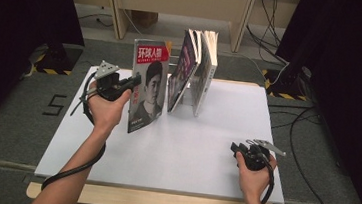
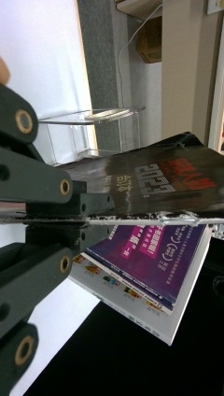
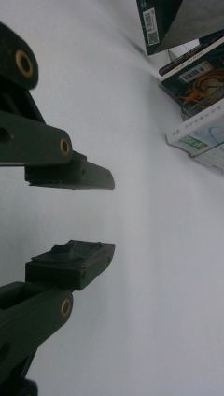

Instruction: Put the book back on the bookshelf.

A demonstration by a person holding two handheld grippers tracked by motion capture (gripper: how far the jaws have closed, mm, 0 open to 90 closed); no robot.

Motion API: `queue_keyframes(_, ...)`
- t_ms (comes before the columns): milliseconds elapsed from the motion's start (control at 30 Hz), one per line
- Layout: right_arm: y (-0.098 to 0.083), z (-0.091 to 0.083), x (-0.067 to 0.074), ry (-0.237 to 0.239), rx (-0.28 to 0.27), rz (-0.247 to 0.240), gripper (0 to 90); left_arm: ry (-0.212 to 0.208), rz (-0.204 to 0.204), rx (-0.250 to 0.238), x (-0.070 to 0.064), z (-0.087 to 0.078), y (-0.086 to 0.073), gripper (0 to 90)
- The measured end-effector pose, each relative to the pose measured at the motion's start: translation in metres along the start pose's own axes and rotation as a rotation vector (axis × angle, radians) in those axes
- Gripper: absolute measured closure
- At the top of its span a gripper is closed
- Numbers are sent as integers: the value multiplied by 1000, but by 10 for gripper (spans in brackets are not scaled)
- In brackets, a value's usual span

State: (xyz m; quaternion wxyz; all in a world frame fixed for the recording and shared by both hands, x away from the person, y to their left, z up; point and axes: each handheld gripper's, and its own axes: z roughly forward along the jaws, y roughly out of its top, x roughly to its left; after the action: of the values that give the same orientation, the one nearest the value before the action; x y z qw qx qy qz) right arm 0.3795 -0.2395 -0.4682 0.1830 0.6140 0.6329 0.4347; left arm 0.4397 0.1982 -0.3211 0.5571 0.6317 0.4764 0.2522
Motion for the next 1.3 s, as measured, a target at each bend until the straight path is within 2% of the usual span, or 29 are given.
queue_keyframes(100, 0, -1, 0, 1, -1, 20, 626, 3, 1, -2, 0, 1, 1, 867)
queue_keyframes(133, 0, -1, -1, -3, -4, 1, 626, 4, 1, -3, 1, 2, 1, 867)
queue_keyframes(400, -1, -1, -2, -5, -3, 4, 626, 15, 4, -6, 3, 8, 4, 867)
queue_keyframes(633, -2, 0, -2, -5, 6, 11, 627, 27, 4, -31, 6, 12, 12, 867)
queue_keyframes(667, -3, 0, -3, -9, 1, 0, 627, 32, 8, -32, 7, 11, 13, 867)
queue_keyframes(867, -4, -1, -2, -4, 7, 2, 626, 45, -3, -48, 11, 6, 18, 867)
queue_keyframes(1033, -4, 1, 0, -3, 7, -3, 625, 65, 5, -52, 13, 1, 19, 867)
queue_keyframes(1133, -4, 0, 1, -2, 10, 14, 625, 66, 6, -61, 14, -5, 20, 867)
queue_keyframes(1300, -4, 1, 0, -4, 9, 3, 625, 57, 3, -56, 16, -4, 23, 867)
